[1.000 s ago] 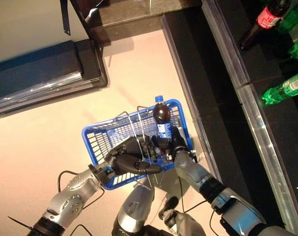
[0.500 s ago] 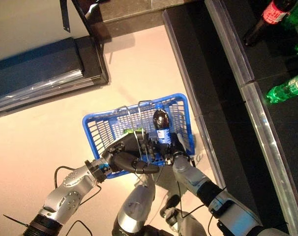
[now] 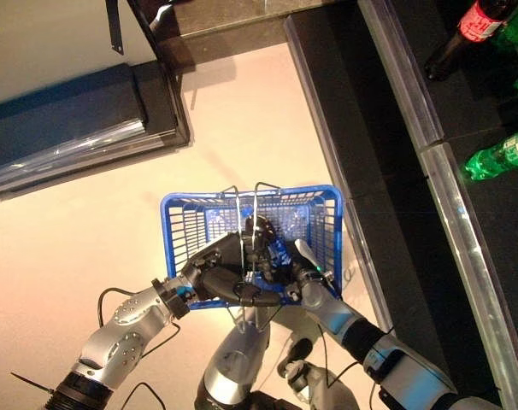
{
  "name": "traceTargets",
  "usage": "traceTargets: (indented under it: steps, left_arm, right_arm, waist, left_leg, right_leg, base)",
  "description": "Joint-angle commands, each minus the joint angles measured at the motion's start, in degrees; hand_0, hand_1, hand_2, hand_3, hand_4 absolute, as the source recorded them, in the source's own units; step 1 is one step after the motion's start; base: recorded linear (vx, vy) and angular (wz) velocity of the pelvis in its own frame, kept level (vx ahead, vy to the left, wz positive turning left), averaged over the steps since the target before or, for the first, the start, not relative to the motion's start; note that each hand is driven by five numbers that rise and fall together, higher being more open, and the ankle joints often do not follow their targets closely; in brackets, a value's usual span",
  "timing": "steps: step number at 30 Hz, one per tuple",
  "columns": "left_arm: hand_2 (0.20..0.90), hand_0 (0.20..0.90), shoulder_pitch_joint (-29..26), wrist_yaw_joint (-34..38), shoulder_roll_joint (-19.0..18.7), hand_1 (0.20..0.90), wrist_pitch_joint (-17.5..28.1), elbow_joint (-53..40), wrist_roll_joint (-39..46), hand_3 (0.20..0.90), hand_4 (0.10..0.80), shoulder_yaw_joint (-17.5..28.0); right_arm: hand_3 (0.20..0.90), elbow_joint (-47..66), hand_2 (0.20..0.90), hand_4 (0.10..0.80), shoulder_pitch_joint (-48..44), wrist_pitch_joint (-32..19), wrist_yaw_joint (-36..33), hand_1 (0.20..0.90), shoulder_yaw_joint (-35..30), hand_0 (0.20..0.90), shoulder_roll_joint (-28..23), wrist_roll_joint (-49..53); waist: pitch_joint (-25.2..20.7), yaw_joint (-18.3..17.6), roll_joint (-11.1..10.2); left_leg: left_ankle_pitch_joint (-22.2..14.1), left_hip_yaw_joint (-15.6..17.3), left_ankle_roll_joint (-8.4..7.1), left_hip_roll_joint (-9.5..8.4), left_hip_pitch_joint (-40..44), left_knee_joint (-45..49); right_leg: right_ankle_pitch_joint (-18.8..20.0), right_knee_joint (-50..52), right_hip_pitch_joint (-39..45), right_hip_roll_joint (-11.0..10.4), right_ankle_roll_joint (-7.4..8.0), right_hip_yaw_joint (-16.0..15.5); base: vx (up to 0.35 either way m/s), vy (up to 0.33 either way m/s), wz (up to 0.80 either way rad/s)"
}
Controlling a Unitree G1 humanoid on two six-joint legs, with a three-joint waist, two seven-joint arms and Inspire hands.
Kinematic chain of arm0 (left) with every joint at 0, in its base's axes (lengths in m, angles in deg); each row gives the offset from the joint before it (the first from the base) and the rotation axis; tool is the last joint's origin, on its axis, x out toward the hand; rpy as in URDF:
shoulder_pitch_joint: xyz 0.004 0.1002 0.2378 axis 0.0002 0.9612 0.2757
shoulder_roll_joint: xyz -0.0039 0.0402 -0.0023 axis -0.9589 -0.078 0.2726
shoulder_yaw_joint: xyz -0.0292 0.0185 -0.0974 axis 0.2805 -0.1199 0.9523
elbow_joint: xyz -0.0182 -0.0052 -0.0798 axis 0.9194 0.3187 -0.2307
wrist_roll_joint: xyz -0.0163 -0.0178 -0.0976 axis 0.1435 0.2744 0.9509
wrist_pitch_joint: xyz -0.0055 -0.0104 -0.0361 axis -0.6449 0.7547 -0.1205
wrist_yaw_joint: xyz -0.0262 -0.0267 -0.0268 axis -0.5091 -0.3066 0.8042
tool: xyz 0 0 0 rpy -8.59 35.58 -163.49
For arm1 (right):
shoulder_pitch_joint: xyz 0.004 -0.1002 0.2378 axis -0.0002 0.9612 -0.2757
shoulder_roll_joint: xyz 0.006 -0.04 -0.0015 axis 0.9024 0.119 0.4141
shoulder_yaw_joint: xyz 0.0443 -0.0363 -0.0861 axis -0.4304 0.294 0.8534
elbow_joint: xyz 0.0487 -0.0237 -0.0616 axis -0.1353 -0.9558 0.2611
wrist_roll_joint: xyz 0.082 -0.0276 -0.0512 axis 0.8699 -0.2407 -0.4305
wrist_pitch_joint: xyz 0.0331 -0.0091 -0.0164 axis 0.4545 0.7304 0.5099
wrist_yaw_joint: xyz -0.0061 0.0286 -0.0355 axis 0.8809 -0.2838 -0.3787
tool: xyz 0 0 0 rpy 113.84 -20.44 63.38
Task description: Pick up the drink and place into the basket.
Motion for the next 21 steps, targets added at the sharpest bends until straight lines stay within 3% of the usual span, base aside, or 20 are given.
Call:
traceTargets:
  steps: [1,6,10,21]
  left_arm:
    - [0.300,0.300,-10.13,-12.76,7.85,0.300,10.71,-29.02,7.60,0.200,0.100,2.34]
    - [0.300,0.300,-11.50,-11.49,7.62,0.300,9.74,-29.44,7.33,0.200,0.100,1.17]
    - [0.300,0.300,-12.96,-9.46,8.21,0.300,8.81,-30.18,7.07,0.200,0.100,-0.12]
    - [0.300,0.300,-14.91,-7.25,9.40,0.300,7.66,-30.28,7.20,0.200,0.100,-0.53]
  right_arm:
    - [0.200,0.00,0.300,0.100,-3.63,-0.06,1.71,0.300,3.30,0.300,3.61,-1.52]
    - [0.200,-5.06,0.300,0.100,-6.06,5.97,5.58,0.300,3.47,0.300,3.40,-3.07]
    - [0.200,-13.75,0.300,0.100,-9.58,9.08,5.43,0.300,1.53,0.300,4.09,2.22]
    - [0.200,-21.59,0.300,0.100,-13.84,9.01,0.94,0.300,-4.34,0.300,4.44,10.75]
  waist:
    - [-3.24,0.00,2.17]
    - [-2.86,0.47,2.00]
    - [-2.56,1.16,2.38]
    - [-1.27,1.90,2.70]
  left_leg:
    - [-3.45,0.84,2.84,0.20,0.13,4.96]
    - [-3.26,0.69,2.79,0.29,0.25,4.92]
    - [-3.04,0.71,2.93,0.27,0.15,4.92]
    - [-3.53,0.86,3.15,0.50,0.02,5.61]
  right_leg:
    - [14.03,-2.00,-4.56,-2.61,-2.49,-0.91]
    - [14.07,-1.56,-4.54,-2.74,-2.45,-1.30]
    - [13.93,-0.98,-4.42,-3.07,-2.60,-2.16]
    - [13.47,0.85,-4.82,-3.75,-2.89,-2.80]
  base:
    - [0.000,0.000,0.00]
    - [0.019,-0.012,0.03]
    - [0.018,0.000,0.03]
    - [0.007,-0.001,0.01]
